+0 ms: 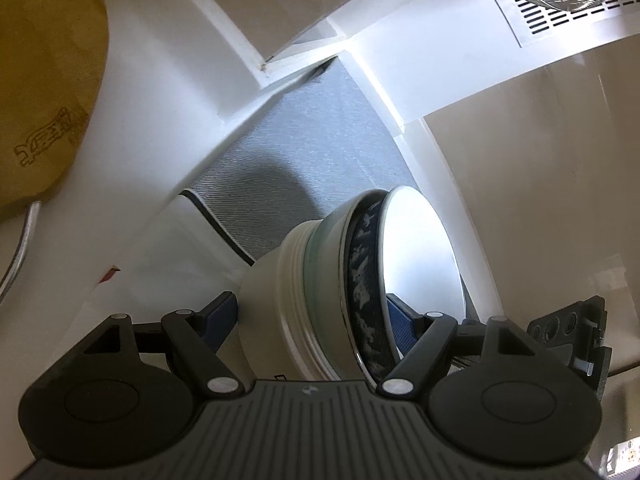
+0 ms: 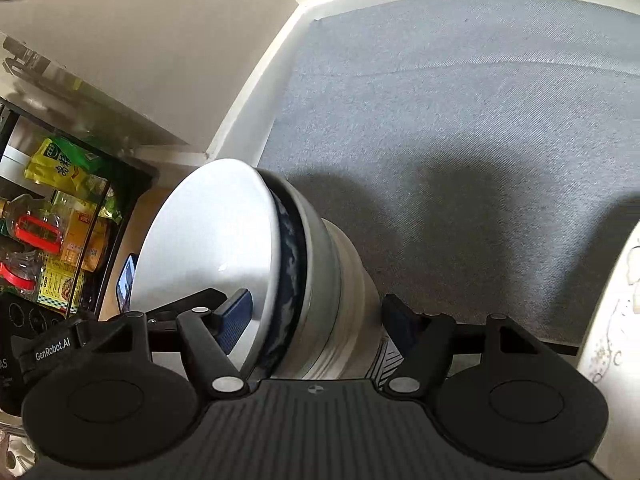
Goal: Organize plates and bowls
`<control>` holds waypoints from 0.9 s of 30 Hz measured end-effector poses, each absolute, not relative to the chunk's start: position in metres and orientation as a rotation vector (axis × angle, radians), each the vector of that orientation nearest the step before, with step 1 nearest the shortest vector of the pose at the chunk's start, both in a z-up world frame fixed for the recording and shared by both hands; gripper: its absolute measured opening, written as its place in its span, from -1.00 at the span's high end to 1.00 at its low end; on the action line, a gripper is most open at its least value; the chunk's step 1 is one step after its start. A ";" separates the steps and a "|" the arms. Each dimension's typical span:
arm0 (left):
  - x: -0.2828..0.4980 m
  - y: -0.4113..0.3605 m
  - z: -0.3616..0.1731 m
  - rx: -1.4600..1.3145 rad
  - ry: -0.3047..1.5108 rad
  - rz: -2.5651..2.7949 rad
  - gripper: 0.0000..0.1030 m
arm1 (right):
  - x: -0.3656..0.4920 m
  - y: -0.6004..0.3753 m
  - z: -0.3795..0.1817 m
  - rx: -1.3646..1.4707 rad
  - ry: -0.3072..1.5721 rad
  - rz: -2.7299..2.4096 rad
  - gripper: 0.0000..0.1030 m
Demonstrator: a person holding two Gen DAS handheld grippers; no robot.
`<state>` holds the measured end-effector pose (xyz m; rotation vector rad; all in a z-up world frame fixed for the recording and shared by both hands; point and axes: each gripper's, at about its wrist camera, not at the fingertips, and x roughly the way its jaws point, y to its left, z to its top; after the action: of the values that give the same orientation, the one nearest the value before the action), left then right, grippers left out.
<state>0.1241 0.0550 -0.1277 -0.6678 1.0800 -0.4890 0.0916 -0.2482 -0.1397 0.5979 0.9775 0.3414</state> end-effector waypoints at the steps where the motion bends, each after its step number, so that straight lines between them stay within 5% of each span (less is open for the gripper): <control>1: 0.124 0.054 -0.127 -0.667 1.078 -0.493 -0.59 | 0.090 -0.249 -0.139 0.597 0.974 0.340 -0.42; 27: 0.135 -0.003 -0.116 -0.627 1.040 -0.608 -0.59 | 0.058 -0.280 -0.109 0.606 0.873 0.258 -0.42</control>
<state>0.1351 -0.0033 -0.1161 -0.6268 1.0397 -0.6081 0.0584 -0.2799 -0.1094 0.6059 0.8725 0.2578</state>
